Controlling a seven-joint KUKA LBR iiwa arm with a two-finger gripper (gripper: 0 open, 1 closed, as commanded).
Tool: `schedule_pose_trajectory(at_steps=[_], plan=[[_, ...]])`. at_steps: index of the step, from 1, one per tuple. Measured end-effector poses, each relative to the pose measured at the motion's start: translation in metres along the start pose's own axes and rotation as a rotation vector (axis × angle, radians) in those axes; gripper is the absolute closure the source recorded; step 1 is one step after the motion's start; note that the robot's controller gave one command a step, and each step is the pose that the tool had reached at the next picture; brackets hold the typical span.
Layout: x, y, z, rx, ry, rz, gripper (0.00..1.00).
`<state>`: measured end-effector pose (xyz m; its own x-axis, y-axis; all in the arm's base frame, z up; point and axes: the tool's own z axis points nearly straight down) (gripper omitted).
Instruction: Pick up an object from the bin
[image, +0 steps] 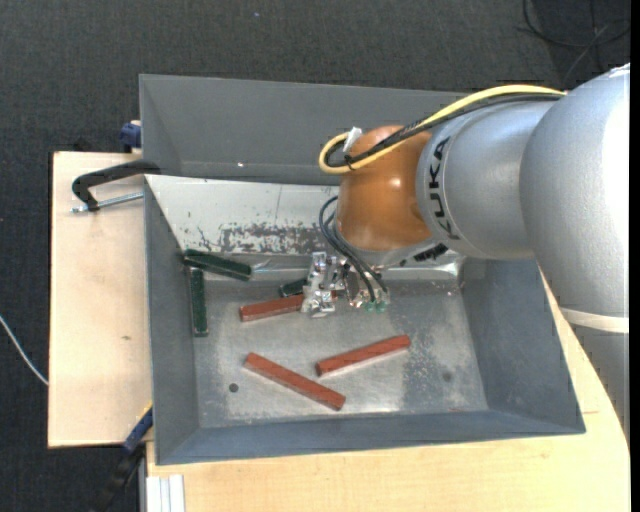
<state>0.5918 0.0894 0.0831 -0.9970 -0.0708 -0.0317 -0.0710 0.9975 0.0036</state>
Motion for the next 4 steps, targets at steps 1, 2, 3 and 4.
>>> schedule_pose_trajectory(at_steps=[1,2,3,4], plan=[[0.008,0.001,0.005,0.000,0.030,-0.003,0.00],[0.008,0.001,0.005,0.000,0.029,-0.003,0.00],[0.005,0.005,0.005,0.004,0.033,-0.004,0.00],[0.002,0.013,0.002,0.007,0.027,-0.015,0.00]])
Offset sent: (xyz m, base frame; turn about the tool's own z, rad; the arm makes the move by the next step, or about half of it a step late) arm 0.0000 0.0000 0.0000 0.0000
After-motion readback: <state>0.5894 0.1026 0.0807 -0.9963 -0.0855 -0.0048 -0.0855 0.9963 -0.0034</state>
